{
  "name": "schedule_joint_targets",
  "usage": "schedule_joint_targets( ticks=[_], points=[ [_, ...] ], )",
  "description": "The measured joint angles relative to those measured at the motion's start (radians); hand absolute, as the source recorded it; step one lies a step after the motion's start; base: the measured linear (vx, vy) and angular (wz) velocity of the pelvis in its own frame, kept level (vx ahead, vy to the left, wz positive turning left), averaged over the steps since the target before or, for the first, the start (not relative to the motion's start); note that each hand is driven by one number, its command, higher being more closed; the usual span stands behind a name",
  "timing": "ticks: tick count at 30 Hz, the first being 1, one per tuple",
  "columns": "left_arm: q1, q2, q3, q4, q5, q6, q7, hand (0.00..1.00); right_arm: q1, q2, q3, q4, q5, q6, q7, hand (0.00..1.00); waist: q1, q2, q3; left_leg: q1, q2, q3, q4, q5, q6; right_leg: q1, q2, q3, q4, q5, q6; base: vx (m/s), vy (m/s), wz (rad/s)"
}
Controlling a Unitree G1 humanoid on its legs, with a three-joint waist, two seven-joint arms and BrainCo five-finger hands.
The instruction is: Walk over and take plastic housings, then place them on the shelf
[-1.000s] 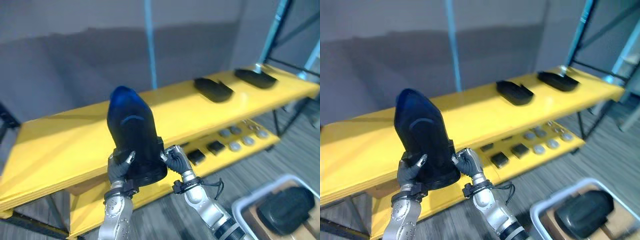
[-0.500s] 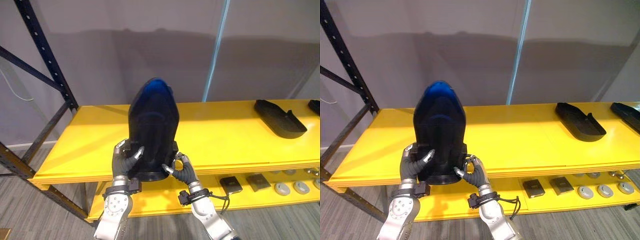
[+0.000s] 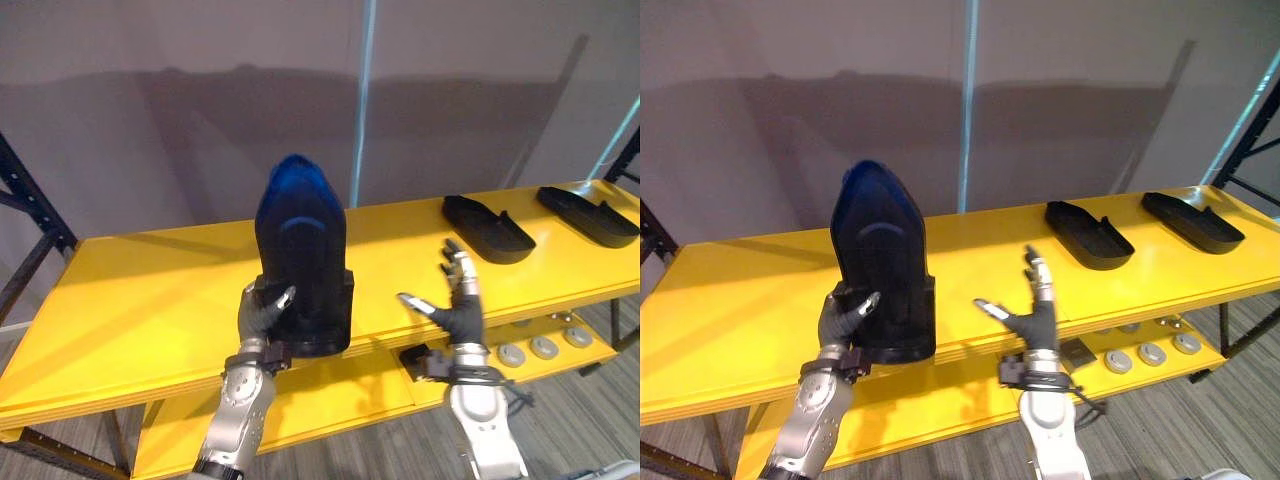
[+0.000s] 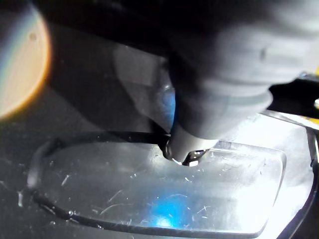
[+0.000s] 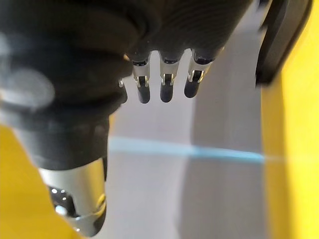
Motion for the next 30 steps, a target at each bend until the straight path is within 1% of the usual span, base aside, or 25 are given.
schedule_joint_targets(
  ticks=[1, 2, 3, 4, 5, 6, 7, 9, 11, 13, 14, 16, 17, 18, 19, 22, 25, 28, 30],
  points=[
    [-0.024, 0.002, 0.005, 0.019, -0.022, 0.002, 0.004, 1.0, 0.0, -0.005, -0.009, -0.004, 0.075, -0.003, 0.01, 0.0, -0.005, 0.002, -0.001, -0.004, 0.002, 0.003, 0.0, -0.001, -0.001, -0.002, 0.002, 0.004, -0.008, 0.006, 0.002, -0.06, 0.006, -0.32],
    [-0.08, 0.004, 0.013, 0.063, -0.054, 0.006, 0.012, 1.0, 0.001, -0.011, -0.022, -0.022, 0.173, -0.008, 0.026, 0.0, -0.013, 0.007, -0.003, -0.015, 0.004, 0.014, 0.0, -0.002, -0.003, -0.013, 0.007, 0.017, -0.019, 0.016, -0.003, -0.06, 0.009, -0.26],
    [-0.129, 0.006, 0.022, 0.102, -0.087, 0.013, 0.02, 1.0, 0.001, -0.016, -0.032, -0.04, 0.254, -0.022, 0.041, 0.0, -0.025, 0.015, -0.006, -0.027, 0.006, 0.024, 0.0, -0.001, -0.003, -0.023, 0.01, 0.023, -0.027, 0.023, -0.003, -0.05, 0.008, -0.24],
    [-0.153, 0.008, 0.026, 0.121, -0.104, 0.014, 0.022, 1.0, 0.001, -0.02, -0.035, -0.043, 0.283, -0.03, 0.048, 0.0, -0.034, 0.018, -0.006, -0.03, 0.007, 0.025, 0.0, 0.002, -0.001, -0.027, 0.01, 0.023, -0.027, 0.024, -0.004, -0.03, 0.004, -0.15],
    [-0.199, 0.012, 0.034, 0.159, -0.127, 0.022, 0.024, 1.0, 0.008, -0.032, -0.047, -0.044, 0.329, -0.035, 0.064, 0.0, -0.049, 0.022, -0.004, -0.034, 0.009, 0.029, 0.0, 0.002, -0.001, -0.032, 0.013, 0.027, -0.027, 0.025, -0.005, -0.02, 0.002, -0.09],
    [-0.234, 0.018, 0.039, 0.188, -0.145, 0.024, 0.026, 1.0, 0.016, -0.038, -0.062, -0.044, 0.345, -0.035, 0.067, 0.0, -0.056, 0.025, -0.003, -0.039, 0.011, 0.034, 0.0, 0.002, -0.001, -0.04, 0.015, 0.033, -0.027, 0.026, -0.006, -0.03, 0.006, -0.24],
    [-0.3, 0.042, 0.039, 0.241, -0.174, 0.023, 0.026, 1.0, 0.044, -0.054, -0.085, -0.047, 0.359, -0.036, 0.072, 0.0, -0.059, 0.03, 0.001, -0.058, 0.016, 0.048, 0.0, 0.0, -0.005, -0.064, 0.021, 0.052, -0.028, 0.033, -0.012, -0.03, 0.007, -0.26],
    [-0.367, 0.073, 0.039, 0.308, -0.21, 0.024, 0.026, 1.0, 0.086, -0.063, -0.103, -0.047, 0.359, -0.035, 0.074, 0.0, -0.062, 0.037, 0.006, -0.081, 0.02, 0.062, 0.0, 0.001, -0.008, -0.089, 0.026, 0.07, -0.035, 0.045, -0.012, -0.04, -0.001, -0.3],
    [-0.451, 0.119, 0.041, 0.403, -0.251, 0.031, 0.026, 1.0, 0.145, -0.071, -0.11, -0.04, 0.357, -0.033, 0.074, 0.0, -0.073, 0.046, 0.035, -0.089, 0.023, 0.078, 0.0, 0.002, -0.009, -0.094, 0.032, 0.081, -0.052, 0.06, -0.018, -0.03, -0.005, -0.26],
    [-0.57, 0.202, 0.041, 0.542, -0.29, 0.058, 0.024, 1.0, 0.223, -0.07, -0.089, -0.012, 0.355, -0.011, 0.08, 0.0, -0.101, 0.049, 0.07, -0.106, 0.03, 0.096, 0.001, 0.0, -0.011, -0.118, 0.039, 0.104, -0.056, 0.07, -0.023, -0.04, 0.002, -0.25],
    [-0.602, 0.227, 0.041, 0.573, -0.302, 0.066, 0.022, 1.0, 0.243, -0.07, -0.08, -0.01, 0.353, -0.003, 0.083, 0.0, -0.11, 0.049, 0.078, -0.117, 0.03, 0.101, 0.002, 0.001, -0.012, -0.128, 0.04, 0.107, -0.058, 0.074, -0.022, -0.04, -0.001, -0.29],
    [-0.738, 0.305, 0.038, 0.71, -0.337, 0.085, 0.012, 1.0, 0.291, -0.069, -0.038, 0.025, 0.326, 0.018, 0.098, 0.0, -0.123, 0.047, 0.139, -0.125, 0.034, 0.127, 0.003, 0.003, -0.014, -0.146, 0.046, 0.132, -0.06, 0.086, -0.023, -0.07, 0.008, -0.31],
    [-0.767, 0.32, 0.037, 0.74, -0.34, 0.089, 0.01, 1.0, 0.308, -0.067, -0.026, 0.032, 0.312, 0.024, 0.101, 0.0, -0.129, 0.048, 0.147, -0.131, 0.034, 0.132, 0.003, 0.003, -0.014, -0.152, 0.046, 0.134, -0.06, 0.088, -0.024, -0.07, 0.021, -0.24],
    [-0.818, 0.352, 0.035, 0.79, -0.347, 0.097, 0.002, 1.0, 0.331, -0.062, 0.003, 0.049, 0.289, 0.038, 0.112, 0.0, -0.142, 0.046, 0.16, -0.147, 0.035, 0.137, 0.005, 0.003, -0.014, -0.168, 0.047, 0.137, -0.06, 0.091, -0.025, -0.05, 0.019, -0.11],
    [-0.868, 0.381, 0.026, 0.833, -0.348, 0.11, -0.01, 1.0, 0.356, -0.052, 0.023, 0.05, 0.27, 0.052, 0.128, 0.0, -0.148, 0.046, 0.182, -0.152, 0.036, 0.141, 0.006, 0.004, -0.015, -0.174, 0.048, 0.14, -0.06, 0.093, -0.026, -0.05, 0.02, -0.09],
    [-0.916, 0.442, -0.016, 0.882, -0.347, 0.135, -0.031, 1.0, 0.397, -0.027, 0.048, 0.052, 0.24, 0.064, 0.157, 0.0, -0.156, 0.044, 0.22, -0.159, 0.039, 0.145, 0.006, 0.005, -0.016, -0.183, 0.052, 0.151, -0.06, 0.094, -0.027, -0.03, 0.023, -0.07],
    [-0.933, 0.462, -0.026, 0.902, -0.344, 0.149, -0.046, 1.0, 0.401, -0.022, 0.05, 0.065, 0.227, 0.071, 0.175, 0.0, -0.157, 0.043, 0.227, -0.178, 0.039, 0.146, 0.007, 0.006, -0.018, -0.203, 0.053, 0.152, -0.059, 0.095, -0.028, 0.0, 0.0, 0.0],
    [-0.941, 0.468, -0.026, 0.911, -0.344, 0.16, -0.047, 1.0, 0.4, -0.014, 0.05, 0.082, 0.215, 0.076, 0.182, 0.0, -0.152, 0.043, 0.239, -0.178, 0.04, 0.144, 0.007, 0.006, -0.018, -0.202, 0.053, 0.151, -0.059, 0.095, -0.028, -0.01, 0.015, 0.0],
    [-0.942, 0.468, -0.026, 0.914, -0.344, 0.173, -0.044, 1.0, 0.4, -0.002, 0.054, 0.095, 0.203, 0.091, 0.182, 0.0, -0.145, 0.044, 0.247, -0.177, 0.04, 0.143, 0.008, 0.006, -0.018, -0.2, 0.053, 0.15, -0.059, 0.095, -0.028, -0.04, 0.051, 0.02]
  ],
)
